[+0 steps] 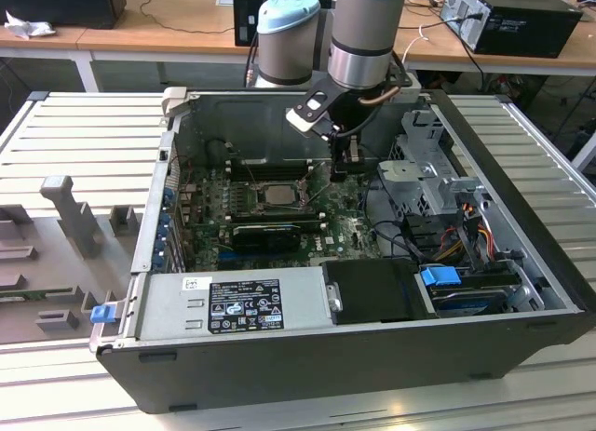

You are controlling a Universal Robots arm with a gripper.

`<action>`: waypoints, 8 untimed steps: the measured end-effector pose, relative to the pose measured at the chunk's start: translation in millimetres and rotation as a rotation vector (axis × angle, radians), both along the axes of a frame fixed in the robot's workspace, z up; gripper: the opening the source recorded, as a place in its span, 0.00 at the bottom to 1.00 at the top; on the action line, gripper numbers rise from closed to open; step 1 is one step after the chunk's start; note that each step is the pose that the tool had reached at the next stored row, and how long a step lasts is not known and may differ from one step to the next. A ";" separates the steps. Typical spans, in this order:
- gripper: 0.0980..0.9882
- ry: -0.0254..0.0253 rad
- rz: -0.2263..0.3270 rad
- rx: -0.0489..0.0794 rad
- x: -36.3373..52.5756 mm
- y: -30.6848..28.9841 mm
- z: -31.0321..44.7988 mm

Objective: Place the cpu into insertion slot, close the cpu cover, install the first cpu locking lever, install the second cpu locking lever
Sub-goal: 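Close the cpu cover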

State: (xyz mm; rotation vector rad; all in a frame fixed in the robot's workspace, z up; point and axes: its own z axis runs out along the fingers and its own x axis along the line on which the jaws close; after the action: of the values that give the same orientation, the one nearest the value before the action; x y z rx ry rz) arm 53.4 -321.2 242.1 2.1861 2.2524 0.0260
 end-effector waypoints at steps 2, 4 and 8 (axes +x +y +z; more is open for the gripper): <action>0.01 0.0000 0.000 0.000 -0.3 0.0 0.0; 0.01 0.0000 0.000 0.000 -0.8 0.0 0.0; 0.01 0.0000 0.000 0.000 -1.9 0.0 0.0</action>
State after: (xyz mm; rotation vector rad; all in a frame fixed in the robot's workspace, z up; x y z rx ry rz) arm 51.6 -321.2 242.0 2.1864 2.2522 0.0261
